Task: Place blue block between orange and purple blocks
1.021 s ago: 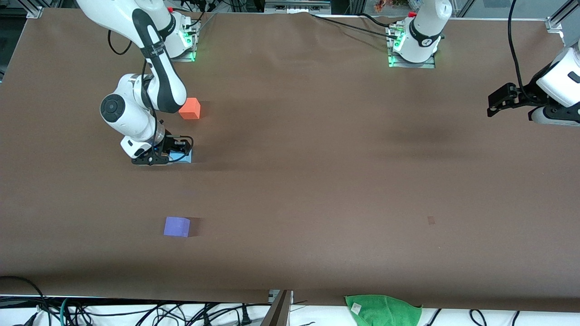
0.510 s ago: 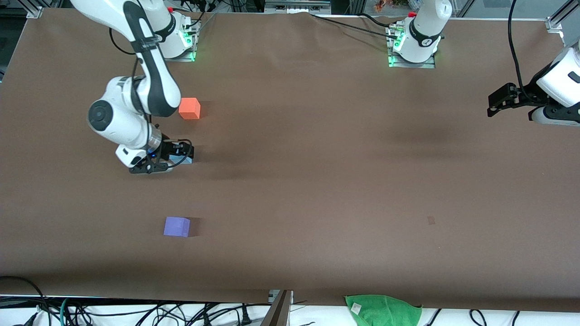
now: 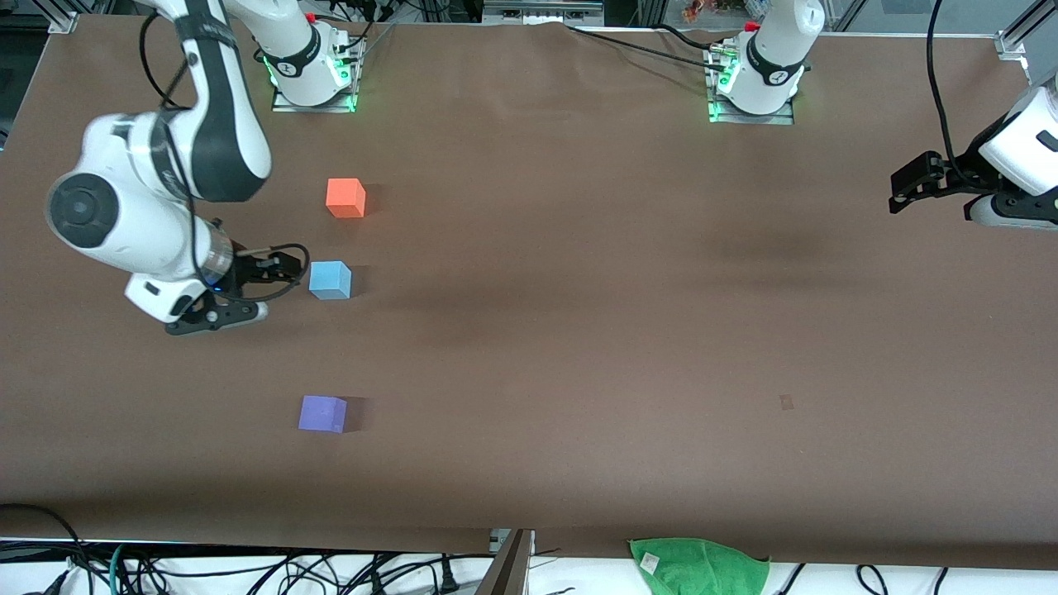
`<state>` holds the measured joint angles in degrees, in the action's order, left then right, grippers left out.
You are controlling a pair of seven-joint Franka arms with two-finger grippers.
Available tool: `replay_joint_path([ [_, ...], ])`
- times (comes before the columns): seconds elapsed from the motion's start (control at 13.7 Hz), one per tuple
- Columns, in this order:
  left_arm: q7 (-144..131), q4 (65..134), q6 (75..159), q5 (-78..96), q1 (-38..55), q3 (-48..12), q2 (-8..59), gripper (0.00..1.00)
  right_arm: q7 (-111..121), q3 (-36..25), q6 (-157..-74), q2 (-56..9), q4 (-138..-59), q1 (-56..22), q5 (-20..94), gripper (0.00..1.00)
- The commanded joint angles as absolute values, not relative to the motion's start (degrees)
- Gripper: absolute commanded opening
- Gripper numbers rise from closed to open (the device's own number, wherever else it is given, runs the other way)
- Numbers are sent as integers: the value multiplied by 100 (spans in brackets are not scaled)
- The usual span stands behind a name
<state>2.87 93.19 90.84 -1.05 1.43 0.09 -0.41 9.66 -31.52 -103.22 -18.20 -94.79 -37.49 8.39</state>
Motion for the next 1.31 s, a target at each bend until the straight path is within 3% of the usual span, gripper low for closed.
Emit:
replay_joint_path([
  [0.0, 281, 9141, 8938, -105, 141, 18, 26, 100, 1046, -3173, -9512, -1864, -8677, -3692, 642, 100],
  [0.15, 281, 9141, 8938, -105, 149, 18, 26, 100, 958, -3147, -8871, -1828, -8220, -3586, 694, 100],
  [0.36, 281, 9141, 8938, -105, 149, 18, 26, 100, 975, -2911, -8675, -1434, -8165, -3272, 650, 100],
  [0.58, 272, 9132, 8938, -105, 149, 9, 26, 100, 984, -1000, -8421, -1073, -8200, -1588, 485, 100],
  [0.73, 272, 9123, 8938, -105, 149, 0, 26, 100, 1019, -187, -8402, -906, -8401, -1056, -252, 100],
  [1.24, 281, 9132, 8938, -105, 149, -18, 18, 100, 1037, -149, -8508, -317, -8568, -642, -290, 100],
])
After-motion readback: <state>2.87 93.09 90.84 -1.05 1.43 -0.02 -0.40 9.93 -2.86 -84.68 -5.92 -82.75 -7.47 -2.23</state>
